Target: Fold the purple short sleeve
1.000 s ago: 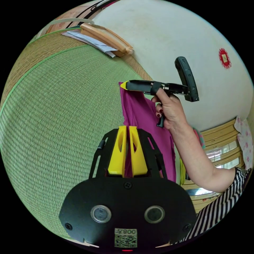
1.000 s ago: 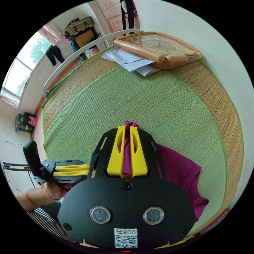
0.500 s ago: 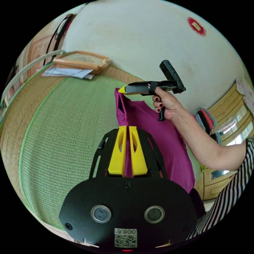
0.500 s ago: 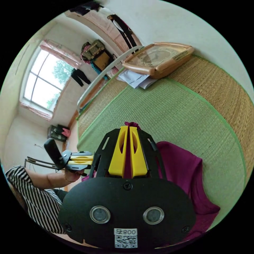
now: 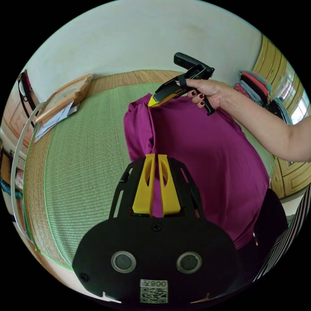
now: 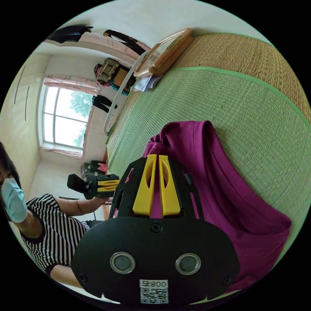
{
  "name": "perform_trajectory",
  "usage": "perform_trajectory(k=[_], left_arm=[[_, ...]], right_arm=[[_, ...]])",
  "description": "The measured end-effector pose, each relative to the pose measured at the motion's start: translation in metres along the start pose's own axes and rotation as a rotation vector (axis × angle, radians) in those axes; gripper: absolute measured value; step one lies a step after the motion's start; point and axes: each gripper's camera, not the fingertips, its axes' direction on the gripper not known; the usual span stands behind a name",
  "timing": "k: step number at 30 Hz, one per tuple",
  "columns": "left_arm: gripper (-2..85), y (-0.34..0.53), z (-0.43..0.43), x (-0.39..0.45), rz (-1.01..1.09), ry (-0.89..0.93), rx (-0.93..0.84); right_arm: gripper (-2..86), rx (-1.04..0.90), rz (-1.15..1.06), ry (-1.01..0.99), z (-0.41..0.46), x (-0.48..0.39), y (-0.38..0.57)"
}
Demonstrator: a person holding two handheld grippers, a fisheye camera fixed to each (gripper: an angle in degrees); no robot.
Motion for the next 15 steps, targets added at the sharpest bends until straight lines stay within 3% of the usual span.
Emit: perform_trajectory(k=[11,15], left_arm=[[1.5,-0.005,0.006,0.027,0.025,0.024,-0.070],[1.6,-0.006,0.004,0.032,0.016,0.029,-0.066]], right_arm=[[5.4,0.095,-0.027,0.020,-0.024,0.009,0.006],[5.8,0.004,-0.032,0.072,0.005,0.008,-0.015]])
